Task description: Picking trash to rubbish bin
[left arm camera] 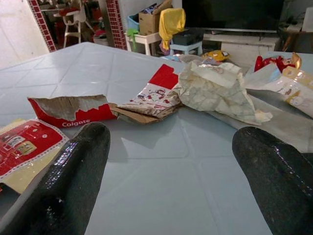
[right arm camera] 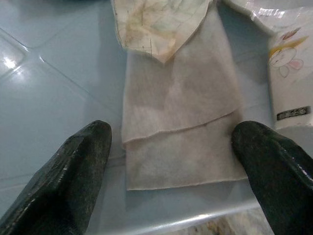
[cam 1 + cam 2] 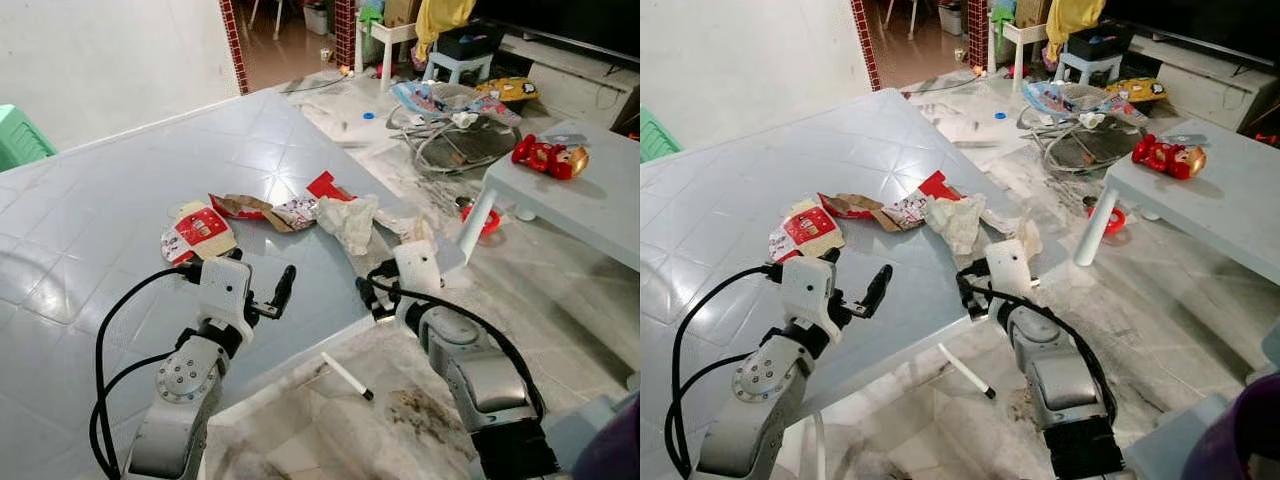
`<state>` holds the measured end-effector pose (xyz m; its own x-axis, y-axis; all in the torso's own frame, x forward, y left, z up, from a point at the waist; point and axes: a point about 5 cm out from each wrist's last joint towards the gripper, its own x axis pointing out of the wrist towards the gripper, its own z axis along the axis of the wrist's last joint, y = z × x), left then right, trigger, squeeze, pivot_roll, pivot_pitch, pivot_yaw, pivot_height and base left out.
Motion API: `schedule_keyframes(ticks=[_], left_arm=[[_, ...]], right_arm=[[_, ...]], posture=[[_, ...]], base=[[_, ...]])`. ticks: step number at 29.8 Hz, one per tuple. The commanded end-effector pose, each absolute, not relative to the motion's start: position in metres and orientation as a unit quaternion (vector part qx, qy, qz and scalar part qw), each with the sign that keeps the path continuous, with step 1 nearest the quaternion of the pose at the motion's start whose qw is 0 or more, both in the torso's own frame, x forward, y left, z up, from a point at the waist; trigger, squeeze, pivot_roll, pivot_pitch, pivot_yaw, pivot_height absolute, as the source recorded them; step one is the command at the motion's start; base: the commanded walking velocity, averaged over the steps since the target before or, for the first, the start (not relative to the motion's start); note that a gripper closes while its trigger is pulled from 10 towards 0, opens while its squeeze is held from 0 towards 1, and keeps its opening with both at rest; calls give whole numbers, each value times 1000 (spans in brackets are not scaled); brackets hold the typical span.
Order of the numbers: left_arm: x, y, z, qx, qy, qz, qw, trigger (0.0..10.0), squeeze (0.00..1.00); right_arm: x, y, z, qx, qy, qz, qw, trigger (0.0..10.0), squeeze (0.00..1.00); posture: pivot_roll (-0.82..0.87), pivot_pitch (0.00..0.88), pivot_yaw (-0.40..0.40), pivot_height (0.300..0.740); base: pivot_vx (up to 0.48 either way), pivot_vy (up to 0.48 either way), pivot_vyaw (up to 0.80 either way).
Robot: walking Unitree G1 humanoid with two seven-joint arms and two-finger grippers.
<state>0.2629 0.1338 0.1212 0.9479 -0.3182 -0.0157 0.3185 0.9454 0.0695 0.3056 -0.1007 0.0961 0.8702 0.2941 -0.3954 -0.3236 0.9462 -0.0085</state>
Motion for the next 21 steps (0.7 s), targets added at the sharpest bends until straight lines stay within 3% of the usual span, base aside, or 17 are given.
schedule_keyframes(ticks=[1, 2, 3, 4, 21], left_arm=[[262, 134, 125, 34, -2, -164, 986, 10000, 0], [261, 134, 126, 34, -2, -164, 986, 10000, 0], [261, 134, 126, 34, -2, -164, 986, 10000, 0], [261, 134, 126, 34, -2, -164, 986, 10000, 0], [261, 135, 123, 41, 10, -171, 984, 10000, 0]], right_arm=[[306, -99, 90, -38, 217, 170, 961, 9804, 0], [304, -98, 87, -35, 227, 175, 957, 2471, 0], [304, -98, 87, -35, 227, 175, 957, 2471, 0], [303, -97, 85, -30, 233, 176, 956, 0, 0], [298, -94, 72, 17, 271, 183, 945, 0, 0]], posture=[[76, 49, 65, 740], [81, 53, 64, 740], [81, 53, 64, 740], [82, 53, 66, 740], [87, 53, 71, 740]], base=[[0, 0, 0], [0, 0, 0], [0, 0, 0], [0, 0, 0], [0, 0, 0]])
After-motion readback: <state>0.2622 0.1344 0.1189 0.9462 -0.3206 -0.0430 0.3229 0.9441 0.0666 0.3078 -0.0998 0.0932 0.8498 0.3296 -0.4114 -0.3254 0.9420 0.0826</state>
